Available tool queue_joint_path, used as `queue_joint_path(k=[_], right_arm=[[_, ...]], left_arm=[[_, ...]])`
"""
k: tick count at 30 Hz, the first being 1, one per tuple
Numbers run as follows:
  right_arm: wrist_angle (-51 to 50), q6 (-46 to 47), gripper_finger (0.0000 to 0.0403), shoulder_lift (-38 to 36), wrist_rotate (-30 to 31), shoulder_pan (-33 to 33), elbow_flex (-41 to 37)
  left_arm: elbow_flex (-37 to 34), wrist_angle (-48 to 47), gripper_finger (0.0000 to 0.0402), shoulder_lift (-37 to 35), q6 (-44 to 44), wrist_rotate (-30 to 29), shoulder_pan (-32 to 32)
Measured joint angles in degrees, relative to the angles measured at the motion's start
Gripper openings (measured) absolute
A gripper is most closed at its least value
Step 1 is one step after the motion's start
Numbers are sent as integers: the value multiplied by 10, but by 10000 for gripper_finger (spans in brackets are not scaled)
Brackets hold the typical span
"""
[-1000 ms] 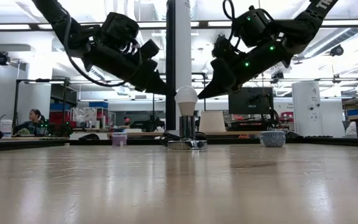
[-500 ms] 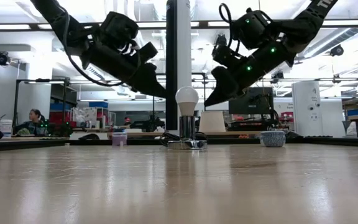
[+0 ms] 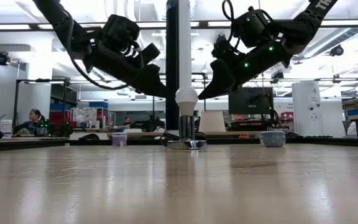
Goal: Screw lightbulb
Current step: Insert the bulb into the lamp
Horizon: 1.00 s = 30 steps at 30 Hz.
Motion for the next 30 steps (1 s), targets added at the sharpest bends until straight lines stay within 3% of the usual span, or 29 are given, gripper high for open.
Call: queue_joint_path(k=[7, 12, 19, 30], right_arm=[[-2, 4, 0, 0, -7, 11, 1], [-31, 10, 0, 0, 22, 14, 2], [-16, -10, 0, 12, 45, -8, 2], [8, -9, 0, 24, 3, -9, 11]], left_arm=[[0, 2, 0, 0, 14, -33, 6], [0, -33, 0, -12, 10, -34, 6], [0, -36, 0, -14, 1, 47, 4], [2, -23, 0, -3, 3, 29, 9]])
